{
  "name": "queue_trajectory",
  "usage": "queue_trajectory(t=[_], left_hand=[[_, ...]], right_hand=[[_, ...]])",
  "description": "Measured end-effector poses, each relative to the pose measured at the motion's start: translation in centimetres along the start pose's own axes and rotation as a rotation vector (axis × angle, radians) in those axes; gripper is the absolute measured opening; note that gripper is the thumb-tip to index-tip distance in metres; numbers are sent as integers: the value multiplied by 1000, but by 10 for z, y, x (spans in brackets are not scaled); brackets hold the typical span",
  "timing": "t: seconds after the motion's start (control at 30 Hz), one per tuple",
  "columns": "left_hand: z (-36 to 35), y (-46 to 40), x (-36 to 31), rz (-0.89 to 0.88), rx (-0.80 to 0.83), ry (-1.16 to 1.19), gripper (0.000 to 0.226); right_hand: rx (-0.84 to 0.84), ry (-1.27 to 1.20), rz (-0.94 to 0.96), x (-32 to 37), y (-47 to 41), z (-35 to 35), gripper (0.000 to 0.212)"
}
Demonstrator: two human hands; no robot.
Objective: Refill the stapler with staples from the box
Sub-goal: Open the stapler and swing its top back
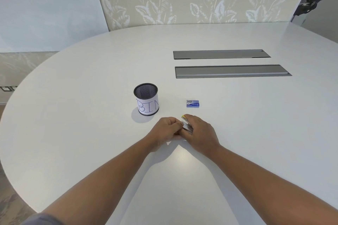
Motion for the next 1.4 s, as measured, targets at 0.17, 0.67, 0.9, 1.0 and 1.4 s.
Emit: queue_trajectory(t=[0.17, 0.67, 0.9, 1.0, 1.4], left_hand=[[2, 0, -1, 3, 39, -51, 17], [3, 2, -6, 33, 64, -30, 25], [0, 2, -5, 25, 57, -23, 15], [0, 2, -5, 24, 63, -24, 16], [-2, 4, -6, -6, 57, -40, 21]], right_hand=[[10, 54, 23, 1, 0, 1, 45], [64, -14, 71, 3, -1, 1, 12], [58, -52, 55, 2, -1, 1, 21], [63, -61, 51, 5, 0, 3, 30], [39, -77, 52, 3, 0, 3, 29]])
Point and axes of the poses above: each hand's wrist, its own y-axis away from the middle knuckle, its own z-axis out of the back of the hand, x = y × z, the point moved 2 cm from there along -y, towards the middle knuckle, and after that the axes turned 11 degrees about -x, right-handed, at the moved point
